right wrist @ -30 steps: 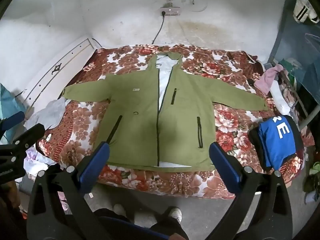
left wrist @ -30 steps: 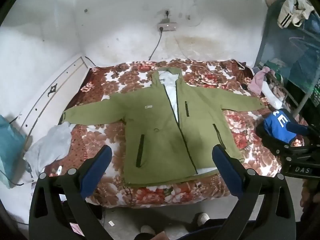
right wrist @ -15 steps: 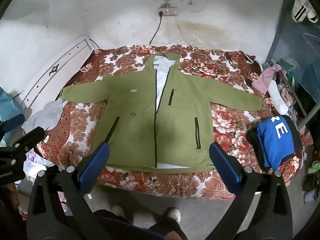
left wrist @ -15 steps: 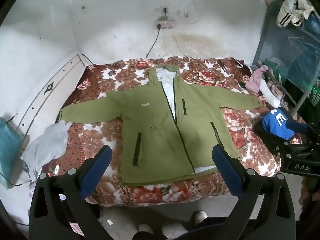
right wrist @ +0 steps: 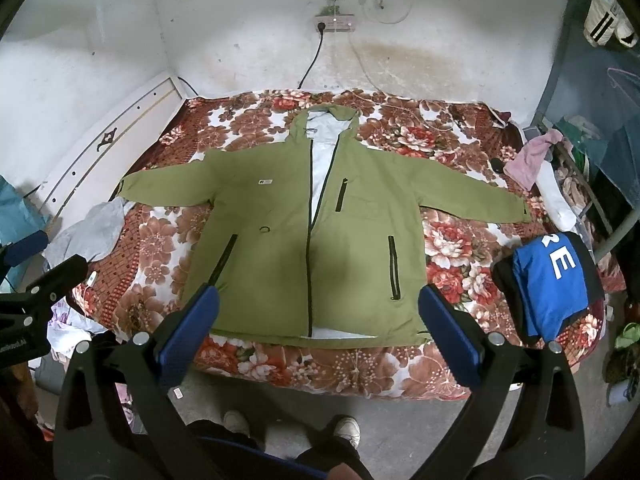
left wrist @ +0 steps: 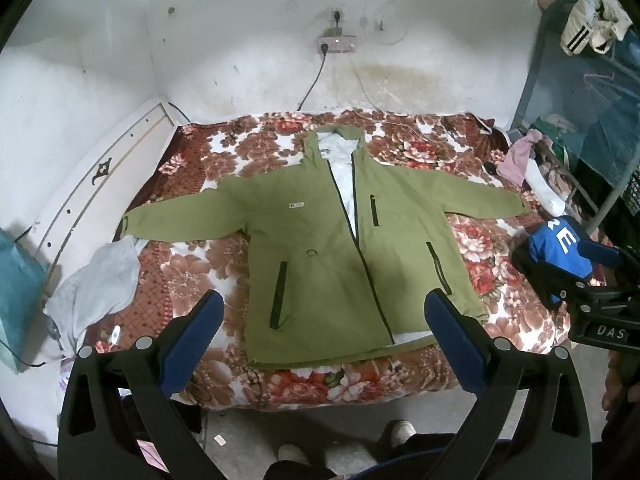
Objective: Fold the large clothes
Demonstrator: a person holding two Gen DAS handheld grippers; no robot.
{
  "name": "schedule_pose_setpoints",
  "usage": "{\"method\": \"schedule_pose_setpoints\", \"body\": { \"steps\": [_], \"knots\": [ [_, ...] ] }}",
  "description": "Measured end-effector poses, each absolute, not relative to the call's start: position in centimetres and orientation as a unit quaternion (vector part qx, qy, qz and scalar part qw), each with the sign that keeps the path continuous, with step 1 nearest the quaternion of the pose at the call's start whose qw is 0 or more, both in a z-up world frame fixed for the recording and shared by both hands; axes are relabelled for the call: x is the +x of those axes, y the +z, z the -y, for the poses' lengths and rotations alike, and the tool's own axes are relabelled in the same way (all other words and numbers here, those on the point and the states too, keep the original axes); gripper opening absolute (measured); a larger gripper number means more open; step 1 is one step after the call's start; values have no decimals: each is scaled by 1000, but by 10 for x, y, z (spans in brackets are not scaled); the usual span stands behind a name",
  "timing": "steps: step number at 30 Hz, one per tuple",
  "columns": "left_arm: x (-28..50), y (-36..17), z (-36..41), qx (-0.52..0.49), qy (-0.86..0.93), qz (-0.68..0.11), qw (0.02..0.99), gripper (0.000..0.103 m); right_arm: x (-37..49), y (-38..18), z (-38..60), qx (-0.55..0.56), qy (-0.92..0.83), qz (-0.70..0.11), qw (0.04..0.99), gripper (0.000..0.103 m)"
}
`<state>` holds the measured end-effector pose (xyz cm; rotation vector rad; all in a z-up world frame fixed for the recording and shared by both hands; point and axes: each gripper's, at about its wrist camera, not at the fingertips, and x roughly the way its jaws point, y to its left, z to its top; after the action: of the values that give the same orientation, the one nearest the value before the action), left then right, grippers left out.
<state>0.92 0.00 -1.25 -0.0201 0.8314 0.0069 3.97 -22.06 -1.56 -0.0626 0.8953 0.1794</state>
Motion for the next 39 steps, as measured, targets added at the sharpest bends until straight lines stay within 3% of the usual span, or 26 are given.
{"method": "schedule_pose_setpoints", "body": {
  "steps": [39],
  "knots": [
    [53, -2, 4, -51, 85, -394, 914, 98, 101, -26, 261, -43, 120, -446, 886, 98]
  ]
}}
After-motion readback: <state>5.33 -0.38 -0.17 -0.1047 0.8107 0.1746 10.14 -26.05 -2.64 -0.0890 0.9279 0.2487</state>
